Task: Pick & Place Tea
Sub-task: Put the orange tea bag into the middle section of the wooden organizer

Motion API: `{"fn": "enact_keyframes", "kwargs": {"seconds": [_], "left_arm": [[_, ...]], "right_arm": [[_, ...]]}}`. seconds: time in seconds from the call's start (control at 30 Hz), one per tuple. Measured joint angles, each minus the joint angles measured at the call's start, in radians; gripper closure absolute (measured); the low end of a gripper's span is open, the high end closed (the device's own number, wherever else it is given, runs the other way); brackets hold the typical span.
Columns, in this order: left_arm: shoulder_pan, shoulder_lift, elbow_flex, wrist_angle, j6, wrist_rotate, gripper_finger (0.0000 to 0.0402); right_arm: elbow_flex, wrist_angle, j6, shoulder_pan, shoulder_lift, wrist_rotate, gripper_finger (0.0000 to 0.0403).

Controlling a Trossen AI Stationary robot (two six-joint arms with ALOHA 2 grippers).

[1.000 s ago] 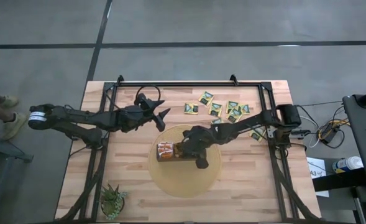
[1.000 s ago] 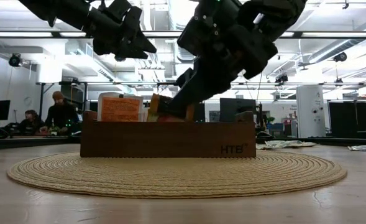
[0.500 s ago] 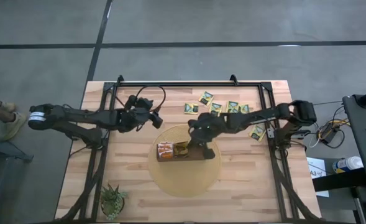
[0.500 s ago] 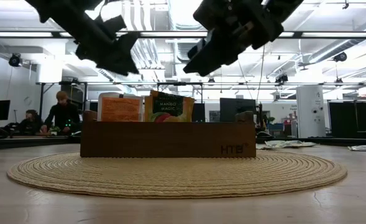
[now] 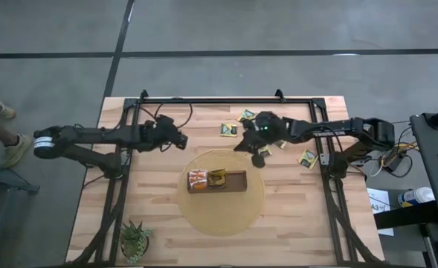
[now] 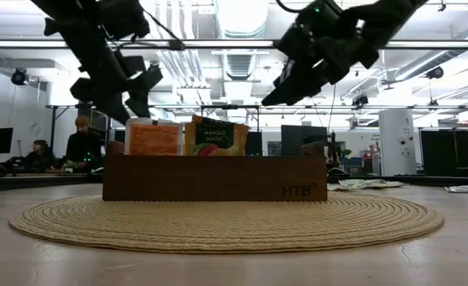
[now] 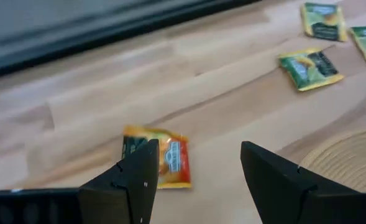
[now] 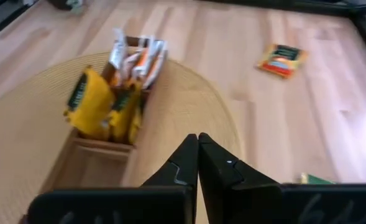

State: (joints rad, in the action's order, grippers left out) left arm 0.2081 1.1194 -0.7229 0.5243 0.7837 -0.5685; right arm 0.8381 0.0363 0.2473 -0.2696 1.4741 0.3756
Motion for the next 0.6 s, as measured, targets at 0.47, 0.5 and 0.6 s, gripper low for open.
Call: {"fn": "enact_keyframes", "kwargs": {"seconds": [0.47,0.5,0.6], "left_arm": [[0.315,0.003,0.008,0.061,0.021,0.239,0.0182],[0.323,0.003,0.008,0.061,0.018,0.244,0.0182],[0.333,0.012,0.008,0.06,0.006,0.251,0.0182]], "right_arm": [[-0.173,0.095,-0.004,-0.115,-0.16,0.003,0.0394],[-0.185,0.106,-0.004,-0.119,-0.166,0.003,0.0394],[-0.211,0.126,-0.004,-0.126,-0.18,0.003,0.0394]]}}
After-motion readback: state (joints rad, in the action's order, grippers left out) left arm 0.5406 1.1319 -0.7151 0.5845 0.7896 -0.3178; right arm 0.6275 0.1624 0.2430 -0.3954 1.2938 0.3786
